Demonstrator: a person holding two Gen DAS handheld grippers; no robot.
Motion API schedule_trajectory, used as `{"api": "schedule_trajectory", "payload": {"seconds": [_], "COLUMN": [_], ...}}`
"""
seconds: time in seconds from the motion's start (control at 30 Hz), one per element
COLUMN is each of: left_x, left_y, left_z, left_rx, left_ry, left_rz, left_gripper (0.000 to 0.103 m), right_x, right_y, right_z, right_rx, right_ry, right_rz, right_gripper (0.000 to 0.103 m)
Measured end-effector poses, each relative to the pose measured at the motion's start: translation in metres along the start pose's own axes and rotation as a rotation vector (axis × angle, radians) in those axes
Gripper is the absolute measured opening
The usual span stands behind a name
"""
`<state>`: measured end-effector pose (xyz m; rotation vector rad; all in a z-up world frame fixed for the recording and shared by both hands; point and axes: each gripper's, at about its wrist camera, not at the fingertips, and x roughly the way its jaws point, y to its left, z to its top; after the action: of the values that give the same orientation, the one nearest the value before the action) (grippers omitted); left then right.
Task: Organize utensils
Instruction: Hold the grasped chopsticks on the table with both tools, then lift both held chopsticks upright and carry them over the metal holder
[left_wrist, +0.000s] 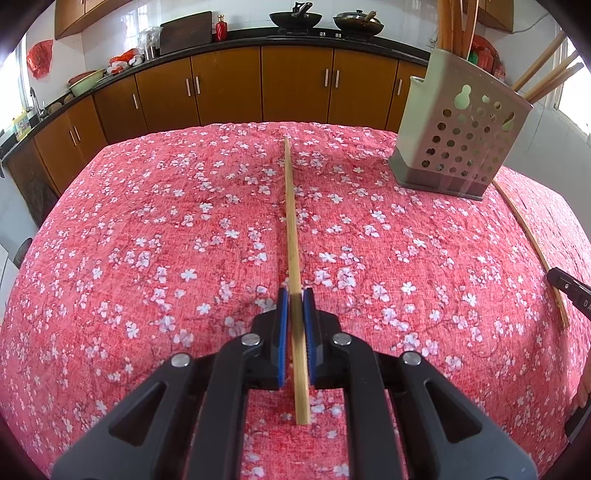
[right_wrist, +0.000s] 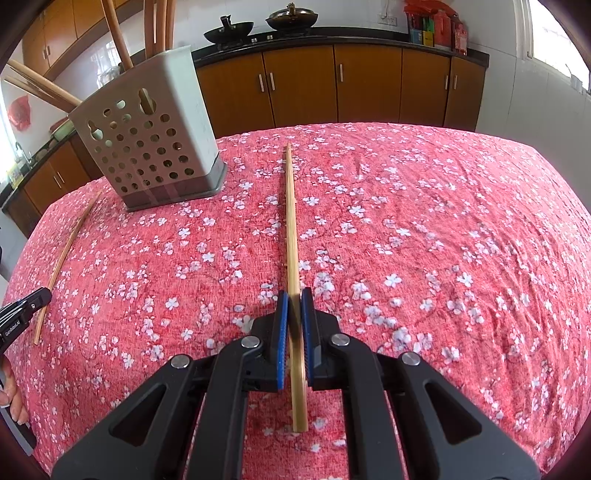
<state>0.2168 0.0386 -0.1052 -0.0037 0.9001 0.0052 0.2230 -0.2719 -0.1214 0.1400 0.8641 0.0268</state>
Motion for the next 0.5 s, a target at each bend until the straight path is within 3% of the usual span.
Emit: {"api": "schedule_trajectory", "payload": {"seconds": [0.37,0.5], "left_x": [-0.005,-0.023], "left_y": [-0.005,-0.001], "left_z": [-0.003,-0.001], "left_rx": [0.010,0.003], "left_ry": [0.005,-0.035], "left_rz": [0.011,-0.004], "left_gripper": [0.008,0.008], "right_x": [-0.010,-0.026], "right_y": [-0.004,-0.008], "right_z": [-0.005,-0.004], "right_rx": [0.004,0.019], "right_ry": [0.002,-0.038], "right_rz": [0.004,0.004], "right_gripper": [0.008,0.008]}}
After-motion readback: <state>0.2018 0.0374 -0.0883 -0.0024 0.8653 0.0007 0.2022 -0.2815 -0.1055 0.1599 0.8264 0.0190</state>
